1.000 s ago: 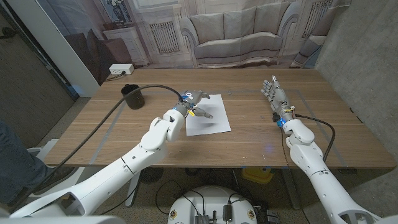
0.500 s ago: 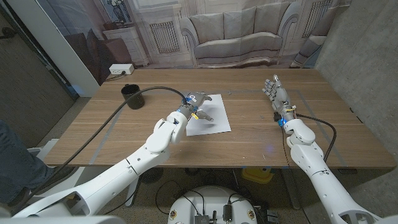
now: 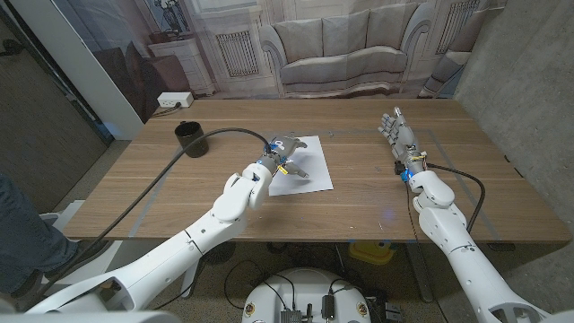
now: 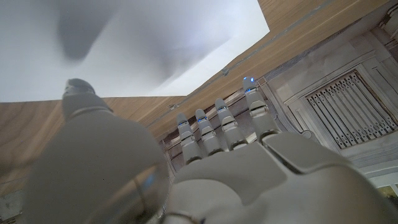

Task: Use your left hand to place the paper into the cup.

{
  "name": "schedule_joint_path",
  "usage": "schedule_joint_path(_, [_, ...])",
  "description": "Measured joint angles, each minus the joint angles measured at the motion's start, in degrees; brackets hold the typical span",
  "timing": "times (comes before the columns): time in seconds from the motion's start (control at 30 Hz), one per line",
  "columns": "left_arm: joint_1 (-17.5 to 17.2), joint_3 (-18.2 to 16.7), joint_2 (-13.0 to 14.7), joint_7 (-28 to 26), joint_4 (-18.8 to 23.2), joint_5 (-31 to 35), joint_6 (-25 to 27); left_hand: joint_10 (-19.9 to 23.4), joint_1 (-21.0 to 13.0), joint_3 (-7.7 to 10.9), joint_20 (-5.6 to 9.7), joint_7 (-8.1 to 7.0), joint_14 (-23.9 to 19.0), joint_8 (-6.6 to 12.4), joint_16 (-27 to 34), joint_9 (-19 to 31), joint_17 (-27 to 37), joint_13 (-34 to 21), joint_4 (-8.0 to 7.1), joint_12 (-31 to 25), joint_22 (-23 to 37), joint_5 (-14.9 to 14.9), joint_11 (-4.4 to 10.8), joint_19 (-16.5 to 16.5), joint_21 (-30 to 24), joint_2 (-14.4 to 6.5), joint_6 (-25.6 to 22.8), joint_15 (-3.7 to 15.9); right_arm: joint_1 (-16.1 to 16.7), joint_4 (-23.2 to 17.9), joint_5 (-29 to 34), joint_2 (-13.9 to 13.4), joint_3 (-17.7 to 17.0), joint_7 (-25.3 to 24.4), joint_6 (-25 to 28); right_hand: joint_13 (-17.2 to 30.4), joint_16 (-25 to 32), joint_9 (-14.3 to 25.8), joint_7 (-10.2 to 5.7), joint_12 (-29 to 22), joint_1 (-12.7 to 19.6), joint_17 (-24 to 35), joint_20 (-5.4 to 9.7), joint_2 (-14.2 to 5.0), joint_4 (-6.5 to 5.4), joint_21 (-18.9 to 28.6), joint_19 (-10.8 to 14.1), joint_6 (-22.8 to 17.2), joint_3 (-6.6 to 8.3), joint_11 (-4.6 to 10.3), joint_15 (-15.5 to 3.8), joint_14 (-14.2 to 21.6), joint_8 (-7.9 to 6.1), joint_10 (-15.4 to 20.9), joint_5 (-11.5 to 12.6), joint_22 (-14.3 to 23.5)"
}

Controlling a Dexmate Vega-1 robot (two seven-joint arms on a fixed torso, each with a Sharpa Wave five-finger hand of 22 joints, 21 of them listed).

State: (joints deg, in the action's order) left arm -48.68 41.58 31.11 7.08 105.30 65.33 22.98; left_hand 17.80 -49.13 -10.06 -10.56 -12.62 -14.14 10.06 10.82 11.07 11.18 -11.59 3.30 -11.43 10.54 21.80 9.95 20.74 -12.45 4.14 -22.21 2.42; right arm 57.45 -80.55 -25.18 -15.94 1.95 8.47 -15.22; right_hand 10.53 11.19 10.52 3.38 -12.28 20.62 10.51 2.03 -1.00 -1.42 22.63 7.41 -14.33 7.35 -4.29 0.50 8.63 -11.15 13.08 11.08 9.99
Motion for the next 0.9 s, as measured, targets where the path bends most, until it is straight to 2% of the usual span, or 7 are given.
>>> schedule_joint_path(0.53, [-1.3, -1.2, -1.0, -4.5, -1.9, -4.0, -1.7, -0.6, 0.0, -0.47, -0.82, 0.34, 0.4, 0.01, 0.0, 0.0, 0.0, -0.3, 0.0, 0.0, 0.0, 0.0, -0.02, 0.4, 0.0, -0.3, 0.9, -0.07, 0.3, -0.5, 0.2, -0.1, 0.3, -0.3, 0.5, 0.0, 0.0, 0.0, 0.0, 0.0, 0.0, 0.0, 0.0, 0.0, 0.0, -0.4, 0.0, 0.0, 0.0, 0.0, 0.0, 0.0, 0.0, 0.0, 0.0, 0.0])
schedule_joint_path(0.9, [-1.9, -2.1, -1.3, -7.0, -2.9, -8.1, -3.1, -0.6, 0.0, -0.7, -0.81, 0.34, 0.5, 0.35, 0.0, 0.0, 0.0, -0.3, -0.23, 0.0, 0.0, 0.0, -0.02, 0.4, 0.0, -0.6, 0.9, -0.24, 0.9, -1.0, 0.3, -0.2, 0.4, -0.5, 0.8, 0.0, 0.0, 0.0, 0.0, 0.0, -0.2, 0.0, 0.19, -0.24, 0.17, -0.5, 0.2, 0.0, -0.17, 0.0, 0.0, 0.0, 0.0, 0.0, 0.0, 0.0])
